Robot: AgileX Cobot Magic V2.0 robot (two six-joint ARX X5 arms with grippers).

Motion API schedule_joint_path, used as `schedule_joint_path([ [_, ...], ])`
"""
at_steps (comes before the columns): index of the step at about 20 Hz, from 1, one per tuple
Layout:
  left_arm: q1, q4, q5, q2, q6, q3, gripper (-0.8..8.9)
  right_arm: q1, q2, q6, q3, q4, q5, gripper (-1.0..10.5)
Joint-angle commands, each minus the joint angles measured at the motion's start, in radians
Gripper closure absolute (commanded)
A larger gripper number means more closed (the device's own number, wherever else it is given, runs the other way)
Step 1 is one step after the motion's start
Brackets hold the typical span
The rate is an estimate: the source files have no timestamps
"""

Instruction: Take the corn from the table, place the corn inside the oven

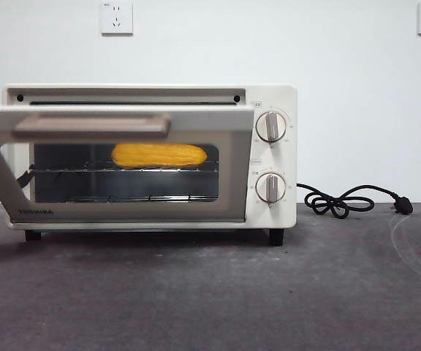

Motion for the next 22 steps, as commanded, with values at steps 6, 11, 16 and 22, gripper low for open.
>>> schedule_joint_path([
  [6,0.004,0.412,-0.158,-0.253,-0.453,-0.005,8.22,-0.001,0.001,-0.007,0.003,0.003,-0.003,9.6],
  [11,-0.027,0.384,-0.204,-0.378,-0.465,-0.005,8.21,-0.001,0.001,-0.007,0.003,0.003,0.001,9.6],
  [16,-0.105,0.290,-0.315,-0.477,-0.420,-0.005,8.21,-0.001,0.002,-0.001,0.003,0.002,0.010,9.6],
  [22,-0.244,0.173,-0.621,-0.588,-0.365,-0.005,8.20,-0.001,0.002,0.058,0.003,-0.001,0.069,9.6],
])
